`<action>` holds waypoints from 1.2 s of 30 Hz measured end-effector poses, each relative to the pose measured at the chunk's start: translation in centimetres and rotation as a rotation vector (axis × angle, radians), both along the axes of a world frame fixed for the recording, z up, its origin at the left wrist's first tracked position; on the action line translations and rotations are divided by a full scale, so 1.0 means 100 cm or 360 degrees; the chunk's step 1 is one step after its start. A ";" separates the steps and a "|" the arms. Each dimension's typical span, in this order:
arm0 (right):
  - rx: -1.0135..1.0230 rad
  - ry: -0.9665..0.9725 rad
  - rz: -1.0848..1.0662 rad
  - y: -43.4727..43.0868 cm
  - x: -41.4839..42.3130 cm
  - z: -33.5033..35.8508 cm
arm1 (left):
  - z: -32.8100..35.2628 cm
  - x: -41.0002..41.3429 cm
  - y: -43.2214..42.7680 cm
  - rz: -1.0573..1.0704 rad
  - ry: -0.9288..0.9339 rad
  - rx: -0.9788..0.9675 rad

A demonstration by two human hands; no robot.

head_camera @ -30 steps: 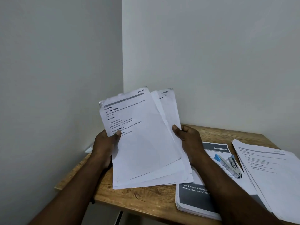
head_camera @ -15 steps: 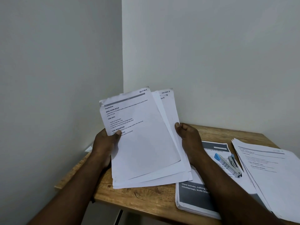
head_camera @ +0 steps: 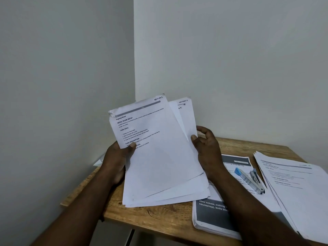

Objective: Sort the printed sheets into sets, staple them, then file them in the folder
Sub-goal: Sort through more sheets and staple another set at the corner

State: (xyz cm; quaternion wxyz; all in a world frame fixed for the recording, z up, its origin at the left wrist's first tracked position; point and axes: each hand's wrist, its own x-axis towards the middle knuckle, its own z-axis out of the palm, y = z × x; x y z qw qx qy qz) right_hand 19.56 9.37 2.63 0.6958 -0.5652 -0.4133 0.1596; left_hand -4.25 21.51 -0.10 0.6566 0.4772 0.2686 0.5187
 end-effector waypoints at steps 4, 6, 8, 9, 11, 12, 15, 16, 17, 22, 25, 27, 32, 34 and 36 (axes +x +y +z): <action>-0.0030 -0.0084 -0.0106 -0.001 -0.001 -0.001 | -0.001 0.001 0.001 -0.0021 -0.0033 0.0020; -0.0016 -0.0125 -0.0132 -0.001 -0.001 -0.002 | -0.001 0.001 0.001 -0.0015 -0.0031 0.0040; -0.0022 -0.0151 -0.0153 -0.001 -0.002 -0.002 | -0.001 0.000 0.001 0.0000 -0.0017 0.0054; -0.0032 -0.0153 -0.0158 -0.002 -0.003 -0.002 | -0.001 0.000 0.001 0.0014 -0.0007 0.0061; -0.0048 -0.0119 -0.0133 -0.001 -0.001 -0.003 | -0.001 0.001 0.002 0.0047 0.0008 0.0068; -0.0056 -0.0105 -0.0115 0.000 0.000 -0.004 | -0.001 0.001 0.003 0.0059 0.0005 0.0068; -0.0102 -0.0050 -0.0040 0.003 0.002 -0.006 | -0.002 0.002 0.005 0.0059 -0.0017 0.0078; -0.0100 -0.0027 -0.0035 0.003 0.003 -0.006 | -0.003 0.002 0.005 0.0054 -0.0017 0.0073; -0.0097 -0.0024 -0.0047 0.004 0.004 -0.007 | -0.003 0.001 0.005 0.0047 -0.0016 0.0062; -0.0072 0.0036 -0.0079 0.007 0.005 -0.006 | -0.002 0.000 0.003 0.0027 0.0043 0.0052; -0.0092 0.0048 -0.0085 0.006 0.003 -0.006 | 0.000 0.000 0.001 0.0022 0.0077 0.0057; -0.0087 0.0046 -0.0094 0.005 0.002 -0.005 | 0.000 0.000 0.001 0.0018 0.0072 0.0036; -0.0031 0.0147 -0.0125 0.004 0.000 -0.002 | -0.001 -0.001 0.004 0.0052 0.0085 -0.0019; -0.0028 0.0192 -0.0133 0.004 0.000 -0.002 | 0.000 -0.001 0.003 0.0027 0.0078 -0.0015; -0.0025 0.0221 -0.0107 0.004 -0.001 -0.002 | 0.002 -0.001 0.001 0.0004 0.0089 0.0007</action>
